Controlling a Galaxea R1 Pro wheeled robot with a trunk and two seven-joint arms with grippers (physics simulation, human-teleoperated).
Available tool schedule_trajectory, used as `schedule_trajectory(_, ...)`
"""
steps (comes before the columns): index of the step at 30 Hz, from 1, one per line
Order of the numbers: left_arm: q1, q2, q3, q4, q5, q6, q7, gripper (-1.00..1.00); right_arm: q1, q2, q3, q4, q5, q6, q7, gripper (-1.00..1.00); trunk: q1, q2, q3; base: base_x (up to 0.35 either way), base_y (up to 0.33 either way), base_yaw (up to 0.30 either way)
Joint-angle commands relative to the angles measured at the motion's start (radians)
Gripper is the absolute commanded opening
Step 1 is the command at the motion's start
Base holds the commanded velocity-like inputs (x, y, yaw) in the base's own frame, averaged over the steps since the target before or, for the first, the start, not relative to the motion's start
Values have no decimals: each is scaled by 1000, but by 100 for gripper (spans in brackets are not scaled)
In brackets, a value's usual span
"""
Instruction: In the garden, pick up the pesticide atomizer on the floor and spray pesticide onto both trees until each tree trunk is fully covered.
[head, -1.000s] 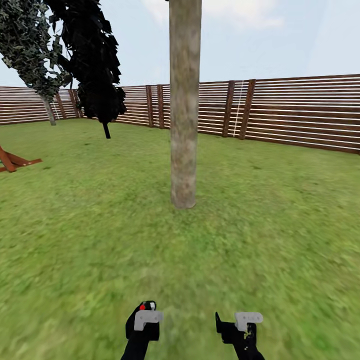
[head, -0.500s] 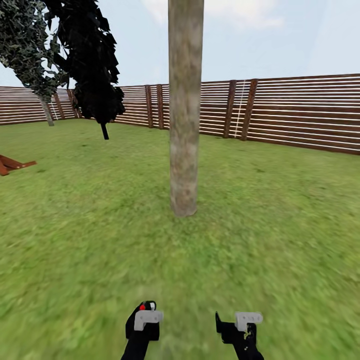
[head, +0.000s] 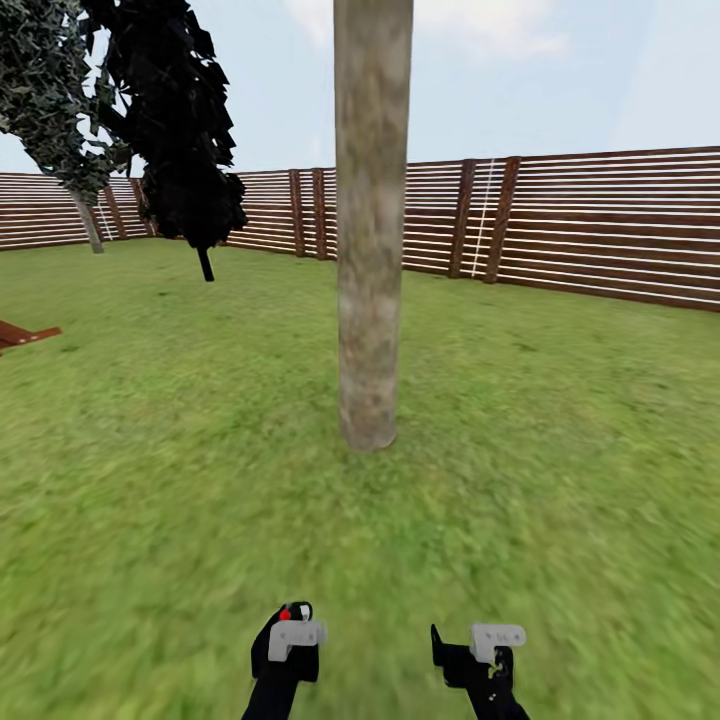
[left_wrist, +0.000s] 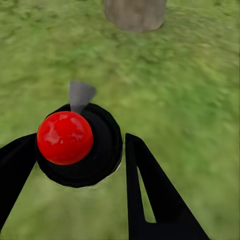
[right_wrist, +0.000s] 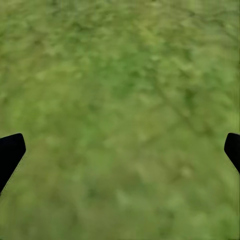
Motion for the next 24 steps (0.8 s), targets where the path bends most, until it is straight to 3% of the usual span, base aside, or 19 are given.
schedule_trajectory(1, -1, 1, -5, -1, 10, -7, 6, -100, 0, 0, 2, -2, 2, 7, -5, 100, 0, 0, -1, 335, 0, 0)
schedule_trajectory(8, -1, 5, -6, -6, 11, 7, 2, -100, 0, -3, -2, -3, 2, 8, -1, 100, 0, 0, -1, 292, 0, 0)
schedule_trajectory(10, 0, 9, -9, -20, 11, 86, 4, -100, 0, -4, -1, -16, 2, 11, 1, 100, 0, 0, -1, 92, 0, 0)
schedule_trajectory(13, 0, 15, -17, -113, 10, 303, 8, -100, 0, -6, -2, -52, 2, 23, 3, 100, 0, 0, -1, 31, 0, 0)
schedule_trajectory(15, -1, 40, -18, -179, 5, 402, 8, -100, 0, -6, -5, -70, 2, 31, 3, 100, 0, 0, -1, 10, 0, 0)
schedule_trajectory(20, -6, 93, -11, -275, -5, 507, 7, -100, 0, -6, -9, -100, 2, 112, 3, 100, 0, 0, -1, 3, 0, 0)
schedule_trajectory(24, -25, 133, -9, -296, -7, 540, 5, -100, -6, -8, -11, -112, 3, 143, 43, 100, 0, 0, -1, 0, 0, 0)
